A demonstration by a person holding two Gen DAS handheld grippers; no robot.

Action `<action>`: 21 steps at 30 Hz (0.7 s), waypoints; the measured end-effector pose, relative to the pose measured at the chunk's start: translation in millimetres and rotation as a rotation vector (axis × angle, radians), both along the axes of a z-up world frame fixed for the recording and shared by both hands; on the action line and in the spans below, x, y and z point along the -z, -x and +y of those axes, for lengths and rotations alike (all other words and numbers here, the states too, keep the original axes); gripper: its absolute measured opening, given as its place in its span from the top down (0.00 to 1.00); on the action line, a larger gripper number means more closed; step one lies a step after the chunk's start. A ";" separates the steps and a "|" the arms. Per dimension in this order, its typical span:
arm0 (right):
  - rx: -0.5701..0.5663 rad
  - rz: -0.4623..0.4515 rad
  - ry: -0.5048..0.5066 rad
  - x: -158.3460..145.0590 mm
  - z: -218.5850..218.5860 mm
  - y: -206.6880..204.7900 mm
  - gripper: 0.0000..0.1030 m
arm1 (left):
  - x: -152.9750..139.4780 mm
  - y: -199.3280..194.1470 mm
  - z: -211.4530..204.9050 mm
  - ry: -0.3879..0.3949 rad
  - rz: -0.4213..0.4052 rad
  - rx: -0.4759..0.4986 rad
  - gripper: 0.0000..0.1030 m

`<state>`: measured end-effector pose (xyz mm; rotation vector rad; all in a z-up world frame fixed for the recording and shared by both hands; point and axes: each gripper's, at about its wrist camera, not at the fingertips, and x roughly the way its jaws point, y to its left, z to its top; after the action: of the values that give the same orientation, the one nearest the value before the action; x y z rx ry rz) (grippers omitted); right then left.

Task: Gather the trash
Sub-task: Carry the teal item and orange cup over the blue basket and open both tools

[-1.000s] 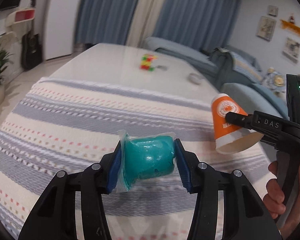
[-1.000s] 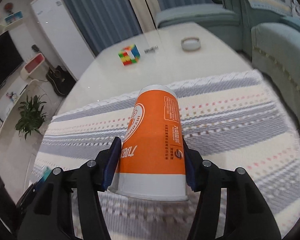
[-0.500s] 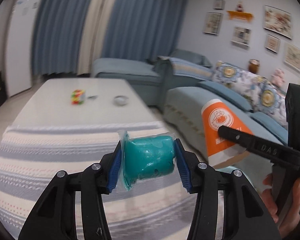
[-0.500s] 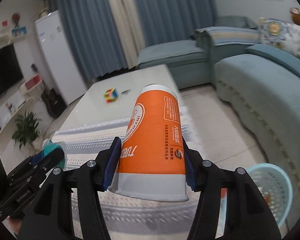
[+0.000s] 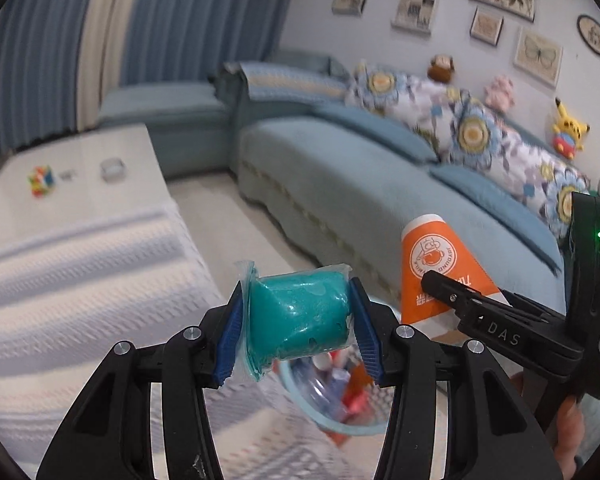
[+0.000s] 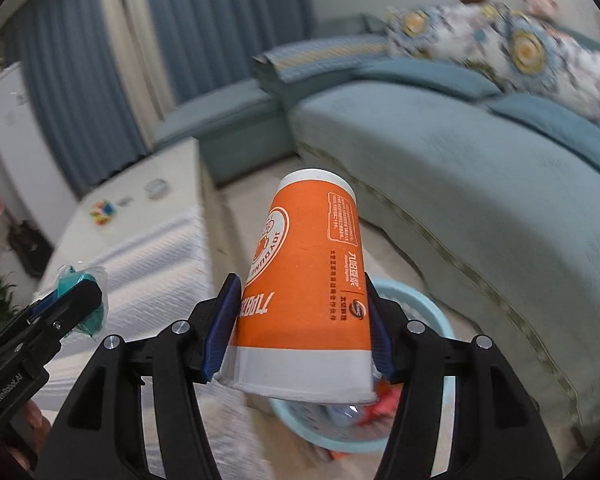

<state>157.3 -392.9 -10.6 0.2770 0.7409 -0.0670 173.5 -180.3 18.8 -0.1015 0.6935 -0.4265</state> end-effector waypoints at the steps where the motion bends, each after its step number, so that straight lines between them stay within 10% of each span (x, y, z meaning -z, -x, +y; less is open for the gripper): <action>1: 0.015 0.025 -0.001 12.0 -7.3 -0.8 0.46 | 9.4 -3.0 -5.4 -0.003 0.021 0.010 0.54; 10: 0.101 0.182 -0.077 94.7 -41.6 -11.6 0.45 | 79.9 -12.6 -47.4 -0.078 0.135 0.093 0.52; 21: 0.131 0.165 -0.077 88.3 -33.3 3.8 0.37 | 60.2 -3.1 -36.0 -0.062 0.103 0.086 0.36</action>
<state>153.5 -426.2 -99.0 0.3965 0.8896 -0.1877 176.6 -216.3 -41.4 -0.0351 0.8144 -0.4842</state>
